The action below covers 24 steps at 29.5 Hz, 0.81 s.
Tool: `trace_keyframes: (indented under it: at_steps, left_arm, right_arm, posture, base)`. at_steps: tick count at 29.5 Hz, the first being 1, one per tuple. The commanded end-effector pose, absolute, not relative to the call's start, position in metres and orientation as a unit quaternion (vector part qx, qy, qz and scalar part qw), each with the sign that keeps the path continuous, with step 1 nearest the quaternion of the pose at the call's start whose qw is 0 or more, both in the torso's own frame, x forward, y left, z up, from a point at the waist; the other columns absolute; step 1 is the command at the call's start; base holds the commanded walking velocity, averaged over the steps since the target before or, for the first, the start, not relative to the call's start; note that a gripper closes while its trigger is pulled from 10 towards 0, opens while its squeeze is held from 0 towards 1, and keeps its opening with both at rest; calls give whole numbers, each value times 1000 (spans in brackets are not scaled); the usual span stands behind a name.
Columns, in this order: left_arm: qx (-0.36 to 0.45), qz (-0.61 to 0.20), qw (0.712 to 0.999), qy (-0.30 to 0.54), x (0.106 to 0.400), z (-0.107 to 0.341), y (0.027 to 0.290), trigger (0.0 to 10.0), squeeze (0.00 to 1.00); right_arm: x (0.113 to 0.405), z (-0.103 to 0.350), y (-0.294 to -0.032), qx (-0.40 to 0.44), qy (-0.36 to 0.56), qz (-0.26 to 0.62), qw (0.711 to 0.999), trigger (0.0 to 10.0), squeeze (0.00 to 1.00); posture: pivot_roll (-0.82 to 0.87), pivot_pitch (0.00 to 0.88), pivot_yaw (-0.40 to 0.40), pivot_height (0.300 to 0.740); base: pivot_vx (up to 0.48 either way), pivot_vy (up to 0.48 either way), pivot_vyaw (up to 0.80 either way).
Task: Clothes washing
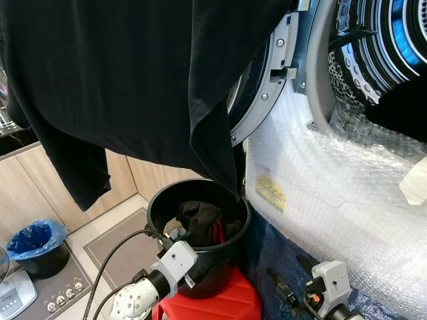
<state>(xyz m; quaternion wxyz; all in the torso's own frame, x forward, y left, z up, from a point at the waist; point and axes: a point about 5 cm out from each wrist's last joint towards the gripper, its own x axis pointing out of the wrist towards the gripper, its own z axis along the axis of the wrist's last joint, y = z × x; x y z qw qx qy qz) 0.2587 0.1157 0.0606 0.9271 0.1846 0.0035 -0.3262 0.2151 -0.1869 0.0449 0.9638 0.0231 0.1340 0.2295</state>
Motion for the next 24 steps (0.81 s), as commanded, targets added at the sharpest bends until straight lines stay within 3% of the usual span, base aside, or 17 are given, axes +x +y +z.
trace_keyframes:
  at_steps: [1, 7, 8, 9, 10, 24]
  left_arm:
    - [189, -328, 925, 8, 258, 58, 116, 10000, 0]
    - [189, -328, 925, 8, 258, 58, 116, 10000, 0]
    - [189, -329, 925, 7, 258, 59, 116, 10000, 0]
    - [214, -373, 902, 28, 251, 51, 119, 10000, 0]
    - [224, -391, 892, 38, 247, 47, 120, 10000, 0]
    - [220, -394, 892, 37, 246, 48, 118, 10000, 0]
  right_arm:
    - [216, 45, -186, 19, 133, 233, 963, 10000, 0]
    - [216, 45, -186, 19, 133, 233, 963, 10000, 0]
    - [216, 46, -185, 20, 130, 235, 963, 10000, 0]
    - [216, 45, -182, 15, 137, 262, 955, 10000, 0]
    - [215, 44, -181, 13, 141, 272, 952, 10000, 0]
    - [217, 44, -180, 11, 141, 276, 951, 10000, 0]
  posture:
    - [-126, 0, 39, 740]
    - [-126, 0, 39, 740]
    - [0, 0, 0, 740]
    - [-126, 0, 38, 740]
    - [-125, 0, 38, 740]
    - [-118, 0, 32, 740]
  base:
    - [0, 0, 0]
    - [0, 0, 0]
    - [0, 0, 0]
    - [0, 0, 0]
    - [0, 0, 0]
    - [0, 0, 0]
